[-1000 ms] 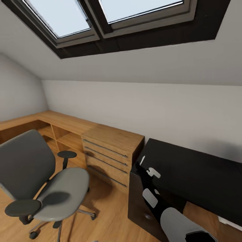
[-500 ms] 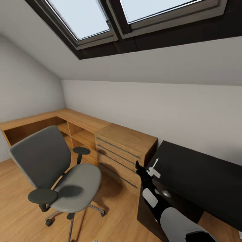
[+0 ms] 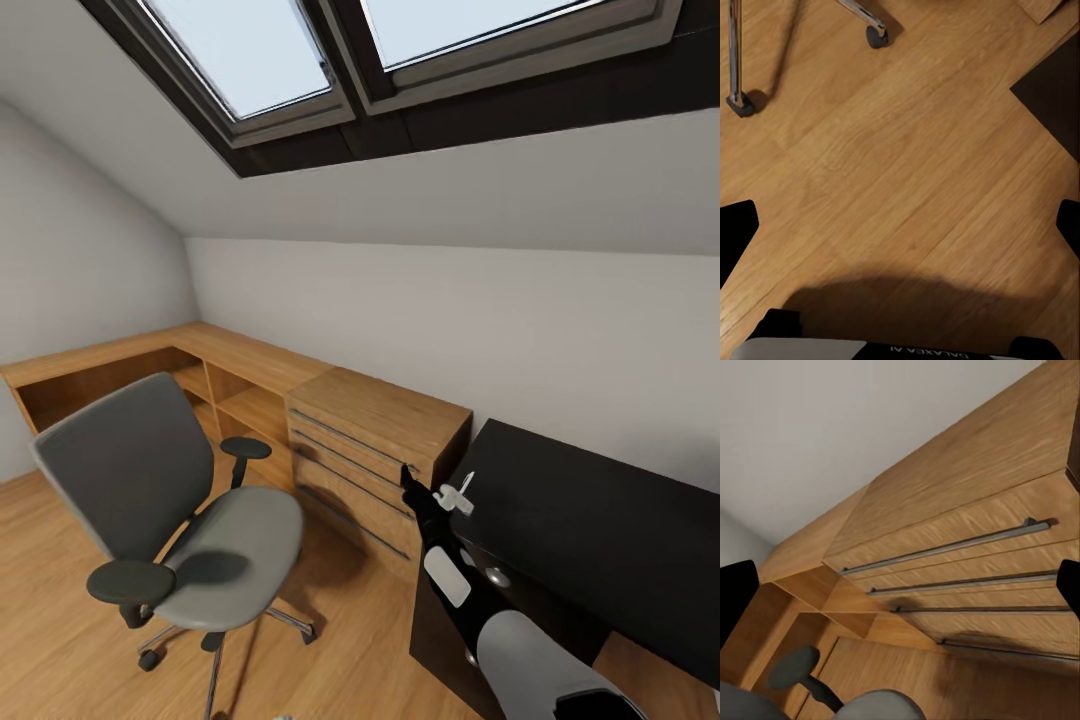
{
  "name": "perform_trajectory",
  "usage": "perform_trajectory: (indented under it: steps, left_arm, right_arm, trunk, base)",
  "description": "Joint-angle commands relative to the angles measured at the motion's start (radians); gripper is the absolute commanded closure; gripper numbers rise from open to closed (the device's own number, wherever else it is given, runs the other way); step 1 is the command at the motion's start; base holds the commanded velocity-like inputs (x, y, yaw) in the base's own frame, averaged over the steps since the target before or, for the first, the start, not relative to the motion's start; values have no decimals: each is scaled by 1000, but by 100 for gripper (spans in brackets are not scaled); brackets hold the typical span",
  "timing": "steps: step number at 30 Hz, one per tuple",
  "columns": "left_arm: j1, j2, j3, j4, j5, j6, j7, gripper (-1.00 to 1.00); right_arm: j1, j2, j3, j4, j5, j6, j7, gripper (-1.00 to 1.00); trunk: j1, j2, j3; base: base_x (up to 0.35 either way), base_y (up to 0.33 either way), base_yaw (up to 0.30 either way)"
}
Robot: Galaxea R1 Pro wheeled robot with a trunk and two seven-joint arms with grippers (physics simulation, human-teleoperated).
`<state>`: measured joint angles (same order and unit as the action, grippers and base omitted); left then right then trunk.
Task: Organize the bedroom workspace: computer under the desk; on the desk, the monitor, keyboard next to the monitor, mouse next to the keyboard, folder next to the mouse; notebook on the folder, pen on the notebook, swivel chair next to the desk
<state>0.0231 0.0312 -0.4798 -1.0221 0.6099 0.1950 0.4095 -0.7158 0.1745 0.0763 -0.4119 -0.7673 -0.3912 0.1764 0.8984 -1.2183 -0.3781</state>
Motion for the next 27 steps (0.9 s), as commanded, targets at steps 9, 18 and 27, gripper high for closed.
perform_trajectory:
  steps: [9, 18, 27]
  left_arm:
    - [0, -1, -5, -3, 7, -7, 8, -100]
    - [0, -2, -5, -3, 1, -9, 8, -100]
    - [0, -2, -5, -3, -42, -10, 8, -100]
  right_arm:
    - [-4, 0, 4, -15, -6, -29, -3, -100]
    - [-52, 0, 17, 5, 87, 28, -146, -100]
    - [-108, 0, 60, 31, 455, 259, -567, -100]
  trunk:
    - [0, -1, -1]
    - [0, -1, -1]
    - [0, -1, -1]
  base:
    - [0, 0, 0]
    - [0, 0, 0]
    - [0, 0, 0]
